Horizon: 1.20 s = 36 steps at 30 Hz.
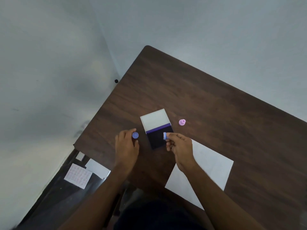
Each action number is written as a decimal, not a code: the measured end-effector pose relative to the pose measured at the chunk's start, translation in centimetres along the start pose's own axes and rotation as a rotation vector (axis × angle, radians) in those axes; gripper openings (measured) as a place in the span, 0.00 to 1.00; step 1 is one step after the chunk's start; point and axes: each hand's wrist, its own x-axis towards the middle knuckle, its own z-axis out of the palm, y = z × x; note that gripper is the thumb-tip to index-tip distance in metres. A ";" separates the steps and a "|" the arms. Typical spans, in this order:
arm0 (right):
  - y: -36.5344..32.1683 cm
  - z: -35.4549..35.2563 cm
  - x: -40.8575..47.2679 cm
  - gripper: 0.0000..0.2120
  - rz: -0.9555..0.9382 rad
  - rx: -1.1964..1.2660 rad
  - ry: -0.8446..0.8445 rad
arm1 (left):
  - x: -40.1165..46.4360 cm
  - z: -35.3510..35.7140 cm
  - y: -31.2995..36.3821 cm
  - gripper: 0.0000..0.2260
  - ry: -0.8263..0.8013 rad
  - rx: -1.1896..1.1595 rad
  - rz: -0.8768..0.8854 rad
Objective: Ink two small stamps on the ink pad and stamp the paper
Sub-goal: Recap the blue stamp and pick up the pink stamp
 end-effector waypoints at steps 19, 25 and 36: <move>0.8 2.0 0.2 0.04 0.026 -0.028 -0.012 | 1.4 -0.4 -0.3 0.09 -0.040 -0.347 -0.243; 0.9 2.2 0.1 0.03 0.029 -0.007 -0.026 | 1.5 -1.6 1.2 0.10 -0.265 -0.829 -0.455; 1.0 2.4 0.1 0.05 0.025 0.005 -0.040 | 1.2 -2.4 2.4 0.16 -0.461 -1.301 -0.705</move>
